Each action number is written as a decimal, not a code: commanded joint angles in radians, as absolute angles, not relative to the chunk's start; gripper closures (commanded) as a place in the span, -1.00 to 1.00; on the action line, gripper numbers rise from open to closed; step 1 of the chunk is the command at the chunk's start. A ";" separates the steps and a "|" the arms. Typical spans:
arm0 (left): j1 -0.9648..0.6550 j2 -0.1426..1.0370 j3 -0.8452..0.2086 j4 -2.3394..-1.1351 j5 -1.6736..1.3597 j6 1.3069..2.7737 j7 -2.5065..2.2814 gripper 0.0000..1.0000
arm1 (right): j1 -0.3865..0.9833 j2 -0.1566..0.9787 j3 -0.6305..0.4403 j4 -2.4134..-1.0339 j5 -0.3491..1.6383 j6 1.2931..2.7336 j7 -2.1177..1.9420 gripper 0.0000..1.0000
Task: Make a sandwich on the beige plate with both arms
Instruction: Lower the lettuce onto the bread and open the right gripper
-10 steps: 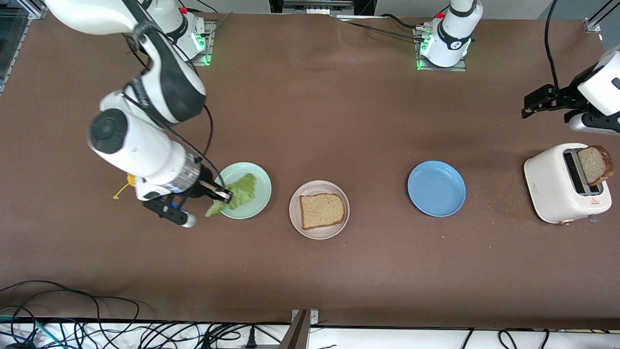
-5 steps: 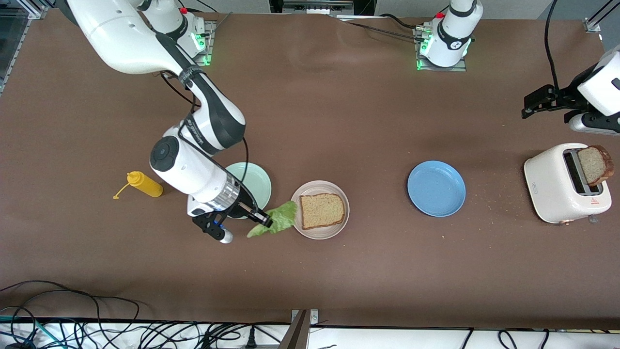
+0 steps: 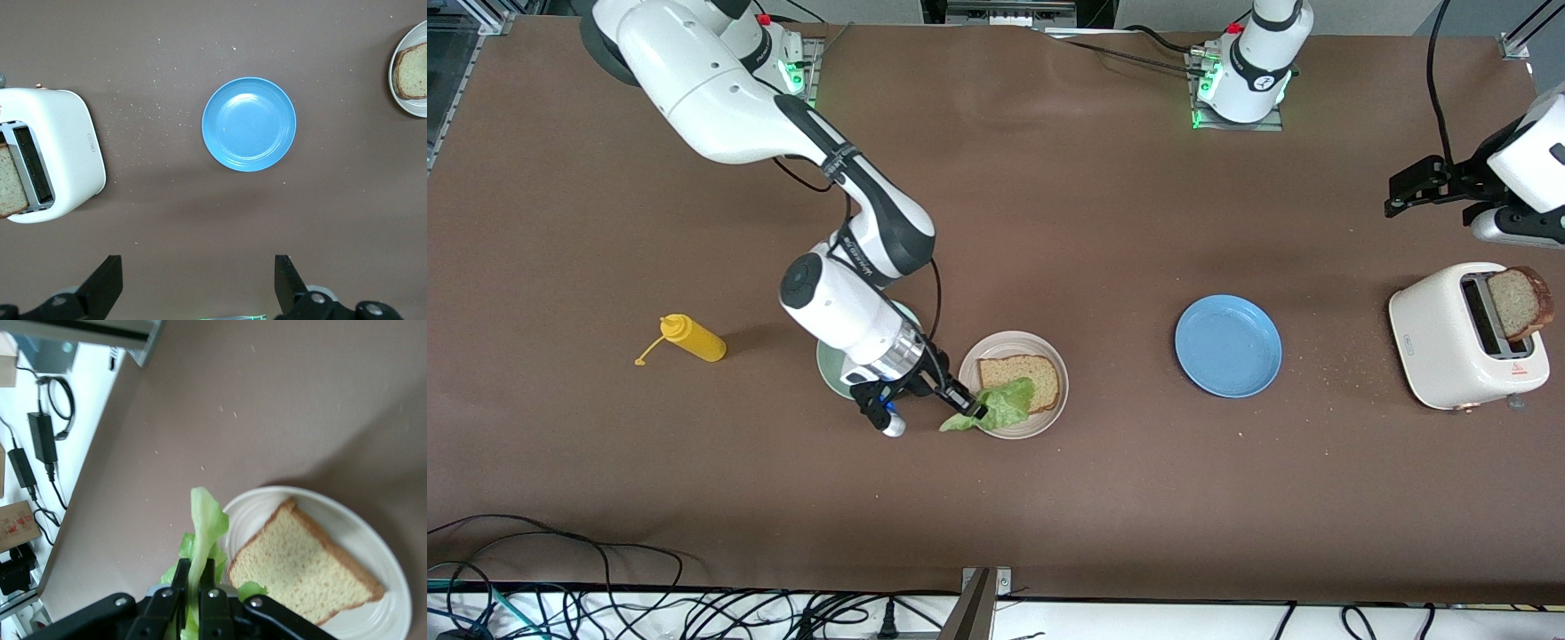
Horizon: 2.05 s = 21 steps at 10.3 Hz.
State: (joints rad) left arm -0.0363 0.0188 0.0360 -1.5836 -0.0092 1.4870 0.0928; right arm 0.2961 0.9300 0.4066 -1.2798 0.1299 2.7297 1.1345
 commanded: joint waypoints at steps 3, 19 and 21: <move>-0.038 0.026 0.035 -1.555 0.009 1.465 0.114 -1.00 | 0.327 1.003 0.423 -1.238 0.163 2.749 1.247 1.00; -0.038 0.026 0.035 -1.557 0.009 1.465 0.115 -1.00 | 0.327 1.043 0.423 -1.236 0.161 2.770 1.203 -0.68; -0.038 0.026 0.035 -1.557 0.009 1.465 0.115 -1.00 | 0.308 0.993 0.423 -1.236 0.161 2.678 1.206 -0.69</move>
